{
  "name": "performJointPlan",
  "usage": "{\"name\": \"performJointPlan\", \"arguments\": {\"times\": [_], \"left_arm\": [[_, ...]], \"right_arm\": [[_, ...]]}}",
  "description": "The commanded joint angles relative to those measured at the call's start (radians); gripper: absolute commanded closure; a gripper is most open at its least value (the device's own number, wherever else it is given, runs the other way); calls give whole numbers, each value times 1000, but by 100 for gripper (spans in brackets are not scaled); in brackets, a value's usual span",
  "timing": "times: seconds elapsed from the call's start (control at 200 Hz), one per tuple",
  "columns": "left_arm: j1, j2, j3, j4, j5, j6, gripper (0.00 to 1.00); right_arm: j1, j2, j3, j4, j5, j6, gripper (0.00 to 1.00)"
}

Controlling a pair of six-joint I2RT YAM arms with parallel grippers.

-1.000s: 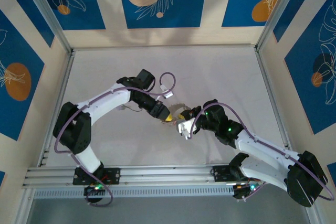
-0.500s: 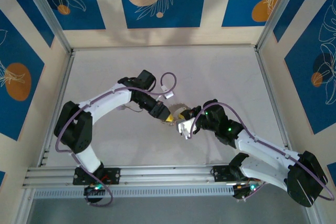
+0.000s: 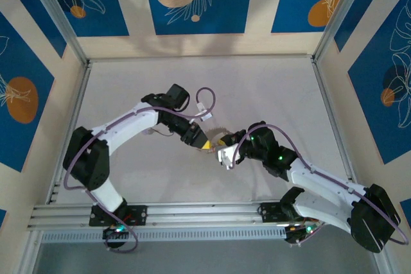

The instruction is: Put the keys on the keyring

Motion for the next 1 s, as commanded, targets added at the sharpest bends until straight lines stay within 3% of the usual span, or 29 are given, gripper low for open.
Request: {"name": "performJointPlan", "arguments": {"times": [0.0, 0.245, 0.475, 0.66, 0.73, 0.88, 0.995], "left_arm": [[-7, -129, -42, 64, -45, 164, 55], [-18, -323, -197, 187, -302, 386, 44], [-79, -388, -272, 377, -603, 422, 41], [-125, -395, -295, 459, -691, 498, 40], [-141, -376, -282, 437, -711, 522, 45], [-151, -385, -291, 459, -701, 528, 70], [-151, -411, -301, 452, -683, 526, 71]], "right_arm": [[-18, -4, 57, 79, -91, 80, 100], [-82, 3, 103, 79, -225, 232, 100], [-116, 29, 128, 56, -315, 314, 100], [-122, 57, 147, 27, -341, 349, 100], [-128, 57, 148, 28, -351, 367, 100], [-155, 64, 155, 2, -378, 403, 100], [-166, 81, 178, -58, -393, 419, 100]]}}
